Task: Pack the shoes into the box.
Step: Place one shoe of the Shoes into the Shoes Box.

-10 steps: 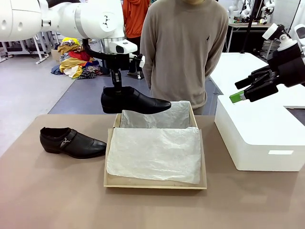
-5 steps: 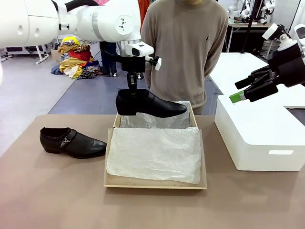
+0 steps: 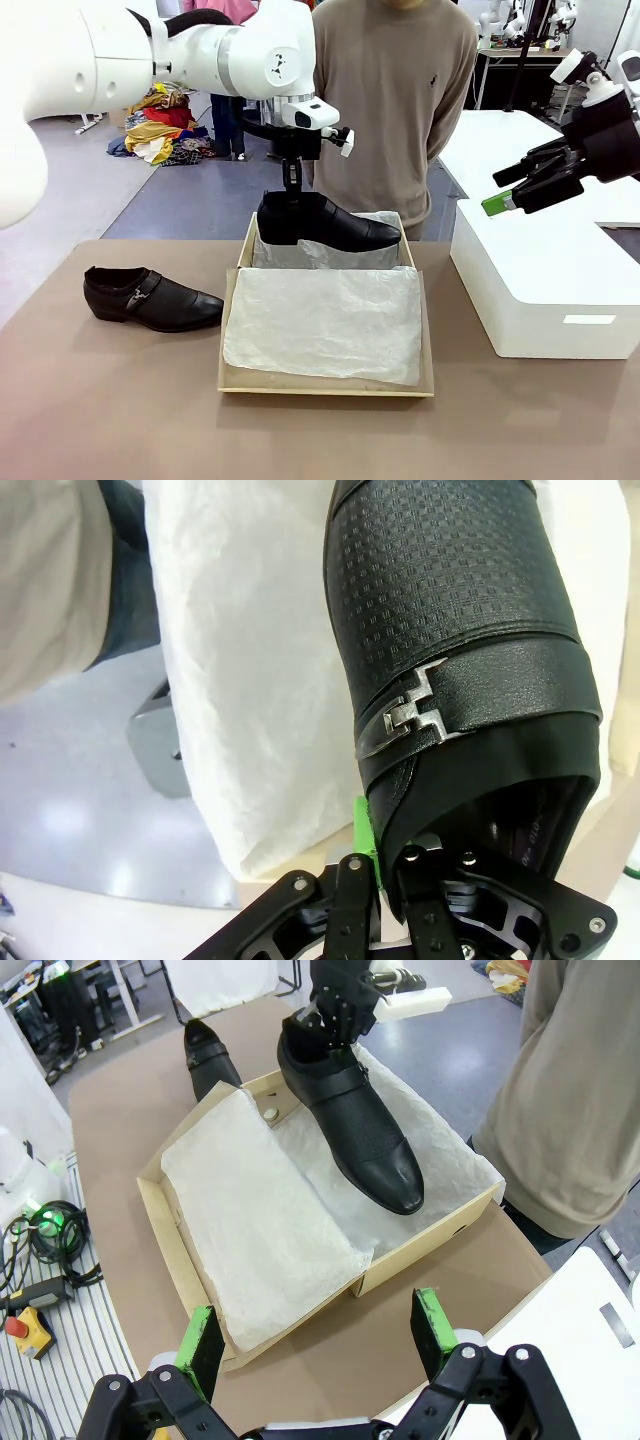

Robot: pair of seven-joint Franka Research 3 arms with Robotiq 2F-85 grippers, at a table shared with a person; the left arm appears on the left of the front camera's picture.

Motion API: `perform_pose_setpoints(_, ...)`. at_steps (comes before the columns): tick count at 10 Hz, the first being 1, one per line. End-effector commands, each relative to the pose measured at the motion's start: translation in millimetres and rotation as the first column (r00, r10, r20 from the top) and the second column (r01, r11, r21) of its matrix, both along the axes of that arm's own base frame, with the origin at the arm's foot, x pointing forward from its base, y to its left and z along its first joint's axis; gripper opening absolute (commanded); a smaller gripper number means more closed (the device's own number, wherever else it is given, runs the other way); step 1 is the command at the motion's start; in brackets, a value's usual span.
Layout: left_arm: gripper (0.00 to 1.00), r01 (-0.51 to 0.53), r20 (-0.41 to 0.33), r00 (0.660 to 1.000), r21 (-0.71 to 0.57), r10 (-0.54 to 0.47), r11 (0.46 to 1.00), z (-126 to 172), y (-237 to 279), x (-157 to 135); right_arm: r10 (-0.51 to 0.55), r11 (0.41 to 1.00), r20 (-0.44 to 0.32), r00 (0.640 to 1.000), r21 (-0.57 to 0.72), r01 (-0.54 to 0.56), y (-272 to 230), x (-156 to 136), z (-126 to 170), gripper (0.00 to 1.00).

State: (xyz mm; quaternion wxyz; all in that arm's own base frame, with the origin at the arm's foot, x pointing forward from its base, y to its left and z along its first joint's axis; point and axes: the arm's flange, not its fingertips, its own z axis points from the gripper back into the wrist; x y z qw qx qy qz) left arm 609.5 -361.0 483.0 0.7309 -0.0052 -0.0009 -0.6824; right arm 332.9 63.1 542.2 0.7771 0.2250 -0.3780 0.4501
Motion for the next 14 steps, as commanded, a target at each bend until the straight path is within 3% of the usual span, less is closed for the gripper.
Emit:
perform_pose_setpoints(1,0.00,-0.029,0.026,0.999,0.024,0.029,0.999,1,-9,9,0.024,1.000,0.020,1.000,0.014,-0.024,-1,4,0,1.00)
perform_pose_setpoints(14,0.00,-0.051,-0.015,0.999,0.041,0.052,0.998,-61,0,11,0.024,1.000,0.020,1.000,0.014,-0.024,-1,4,0,1.00)
